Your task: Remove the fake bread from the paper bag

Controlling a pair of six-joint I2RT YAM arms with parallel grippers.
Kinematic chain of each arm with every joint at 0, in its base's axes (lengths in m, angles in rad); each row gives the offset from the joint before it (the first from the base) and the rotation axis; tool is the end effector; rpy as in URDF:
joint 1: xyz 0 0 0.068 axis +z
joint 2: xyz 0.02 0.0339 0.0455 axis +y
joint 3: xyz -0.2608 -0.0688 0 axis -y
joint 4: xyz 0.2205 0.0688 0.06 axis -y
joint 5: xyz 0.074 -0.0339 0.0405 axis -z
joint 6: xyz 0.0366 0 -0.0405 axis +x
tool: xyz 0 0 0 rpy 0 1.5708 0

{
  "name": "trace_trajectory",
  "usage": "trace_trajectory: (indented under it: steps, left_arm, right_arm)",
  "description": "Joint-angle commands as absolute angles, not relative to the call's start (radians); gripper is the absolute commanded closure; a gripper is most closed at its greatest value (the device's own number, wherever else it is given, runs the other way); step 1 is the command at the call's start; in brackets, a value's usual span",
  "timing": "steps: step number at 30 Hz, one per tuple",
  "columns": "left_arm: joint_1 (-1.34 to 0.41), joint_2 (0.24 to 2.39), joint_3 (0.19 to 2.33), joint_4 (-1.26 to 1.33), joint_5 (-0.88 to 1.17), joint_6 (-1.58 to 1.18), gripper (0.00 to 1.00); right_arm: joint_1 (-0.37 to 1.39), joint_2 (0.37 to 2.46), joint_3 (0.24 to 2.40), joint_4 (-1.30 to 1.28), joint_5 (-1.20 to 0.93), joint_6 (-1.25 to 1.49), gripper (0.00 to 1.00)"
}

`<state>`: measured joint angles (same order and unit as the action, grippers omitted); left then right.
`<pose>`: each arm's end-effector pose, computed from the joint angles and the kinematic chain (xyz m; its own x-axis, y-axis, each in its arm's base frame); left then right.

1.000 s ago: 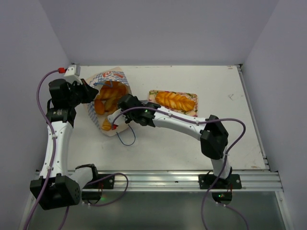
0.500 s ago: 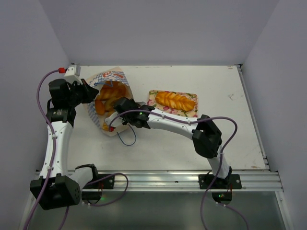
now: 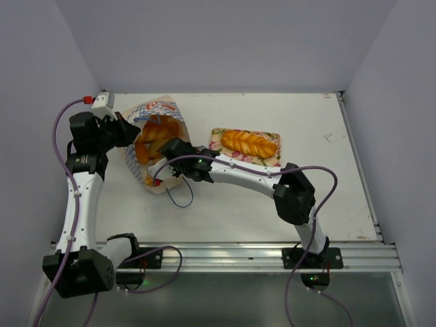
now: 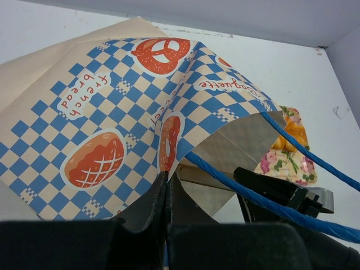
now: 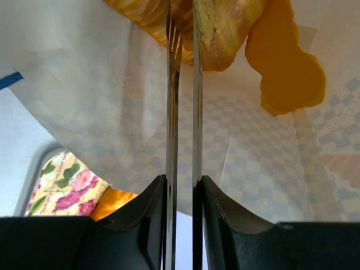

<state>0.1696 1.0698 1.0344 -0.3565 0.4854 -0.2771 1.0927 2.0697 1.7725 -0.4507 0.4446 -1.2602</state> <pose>0.2153 0.0195 0.3538 -0.4375 -0.3204 -0.8402 0.1622 0.8909 -0.4242 0.2218 0.3938 0.2625 0.5294 -0.8466 0.0545 -0.4986 -0.3624 -0.7874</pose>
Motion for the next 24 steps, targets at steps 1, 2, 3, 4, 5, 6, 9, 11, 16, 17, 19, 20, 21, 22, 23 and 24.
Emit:
trace_trajectory:
  steps: [1,2,3,4,5,6,9,11,16,17,19,20,21,22,23,24]
  left_arm:
    - [0.176,1.078,1.080,-0.318,0.494,-0.284,1.00]
    - [0.176,1.078,1.083,-0.319,0.485,-0.284,1.00]
    - [0.175,1.080,1.088,-0.319,0.480,-0.284,1.00]
    - [0.175,1.083,1.091,-0.319,0.477,-0.284,1.00]
    - [0.175,1.085,1.092,-0.319,0.471,-0.285,1.00]
    - [0.175,1.089,1.095,-0.318,0.469,-0.287,1.00]
    - [0.175,1.097,1.103,-0.314,0.465,-0.290,1.00]
    - [0.176,1.101,1.108,-0.313,0.459,-0.291,1.00]
    - [0.175,1.117,1.123,-0.316,0.439,-0.291,1.00]
    - [0.175,1.120,1.124,-0.316,0.434,-0.291,1.00]
    - [0.175,1.124,1.127,-0.316,0.427,-0.291,1.00]
    - [0.176,1.124,1.127,-0.318,0.422,-0.291,1.00]
    - [0.175,1.126,1.131,-0.318,0.417,-0.294,1.00]
    - [0.175,1.127,1.132,-0.316,0.411,-0.295,1.00]
    - [0.175,1.127,1.134,-0.318,0.408,-0.295,1.00]
    - [0.176,1.131,1.137,-0.319,0.405,-0.295,1.00]
  right_arm:
    - [1.095,1.933,1.784,-0.477,0.385,-1.187,0.93]
    - [1.095,1.901,1.778,-0.486,0.376,-1.165,0.93]
    - [1.095,1.884,1.758,-0.498,0.368,-1.155,0.94]
    - [1.095,1.867,1.744,-0.503,0.354,-1.149,0.94]
    - [1.094,1.833,1.734,-0.508,0.348,-1.137,0.94]
    - [1.094,1.819,1.717,-0.521,0.341,-1.129,0.95]
    - [1.095,1.763,1.690,-0.546,0.315,-1.100,0.95]
    - [1.095,1.737,1.680,-0.561,0.290,-1.075,0.96]
    - [1.089,1.631,1.681,-0.661,0.190,-0.996,0.96]
    - [1.088,1.612,1.686,-0.678,0.170,-0.983,0.96]
    - [1.075,1.559,1.697,-0.761,0.088,-0.959,0.96]
    - [1.069,1.542,1.703,-0.809,0.065,-0.948,0.96]
    - [1.063,1.523,1.709,-0.840,0.011,-0.940,0.96]
    - [1.040,1.488,1.713,-0.862,-0.007,-0.924,0.96]
    - [1.025,1.468,1.720,-0.883,-0.044,-0.914,0.96]
    - [0.988,1.448,1.724,-0.923,-0.108,-0.908,0.96]
